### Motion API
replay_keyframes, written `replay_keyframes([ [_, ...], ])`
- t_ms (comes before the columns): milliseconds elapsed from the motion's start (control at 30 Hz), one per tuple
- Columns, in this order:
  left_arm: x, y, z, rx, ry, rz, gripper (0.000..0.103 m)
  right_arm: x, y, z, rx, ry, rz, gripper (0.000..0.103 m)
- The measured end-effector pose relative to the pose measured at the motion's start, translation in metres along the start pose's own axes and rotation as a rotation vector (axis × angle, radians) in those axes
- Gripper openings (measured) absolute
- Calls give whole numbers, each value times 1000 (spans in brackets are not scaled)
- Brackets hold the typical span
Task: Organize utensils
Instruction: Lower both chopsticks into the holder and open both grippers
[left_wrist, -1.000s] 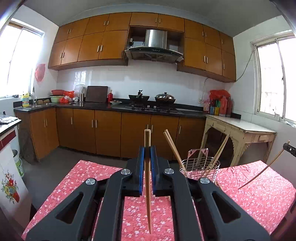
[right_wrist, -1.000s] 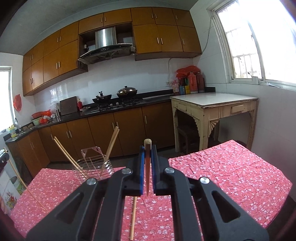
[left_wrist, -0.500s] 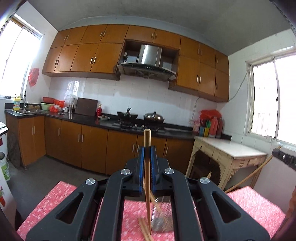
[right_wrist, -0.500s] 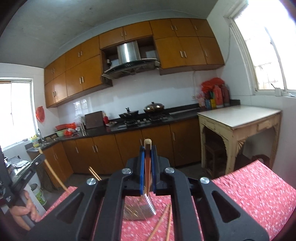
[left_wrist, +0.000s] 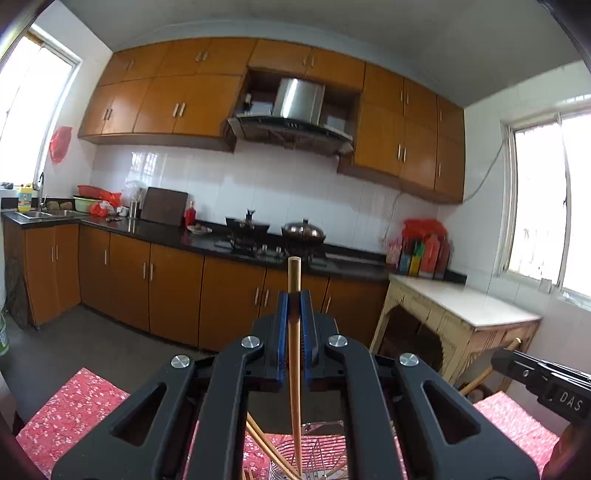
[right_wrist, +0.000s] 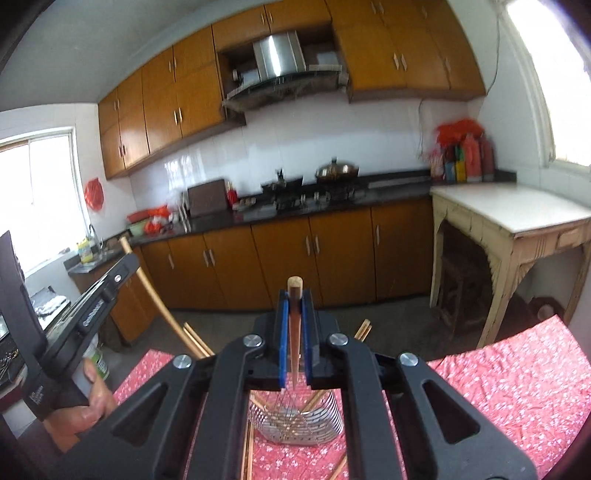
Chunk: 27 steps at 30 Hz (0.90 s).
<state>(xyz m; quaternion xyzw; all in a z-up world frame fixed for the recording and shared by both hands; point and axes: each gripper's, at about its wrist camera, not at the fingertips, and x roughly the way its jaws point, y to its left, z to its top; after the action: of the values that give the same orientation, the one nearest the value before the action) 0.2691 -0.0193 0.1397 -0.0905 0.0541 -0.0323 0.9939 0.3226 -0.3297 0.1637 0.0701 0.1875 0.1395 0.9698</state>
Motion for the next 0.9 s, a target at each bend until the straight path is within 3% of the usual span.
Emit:
replay_keyframes([
  [200,28,-2,-19,12,71,9,7,36,-11,-7,34,80,15,8],
  [367,43,-1,-28,5,134,20,7,60,-24,-13,59,109,-24,10],
  [500,36,5,-24,18,128,39,15,56,-42,-16,107,86,-48,20],
  [567,33,7,-19,19,122,50,26,53,-51,-18,115,81,-63,22],
  [900,-10,31,-17,24,123,87,28,17,-80,-39,175,72,-116,22],
])
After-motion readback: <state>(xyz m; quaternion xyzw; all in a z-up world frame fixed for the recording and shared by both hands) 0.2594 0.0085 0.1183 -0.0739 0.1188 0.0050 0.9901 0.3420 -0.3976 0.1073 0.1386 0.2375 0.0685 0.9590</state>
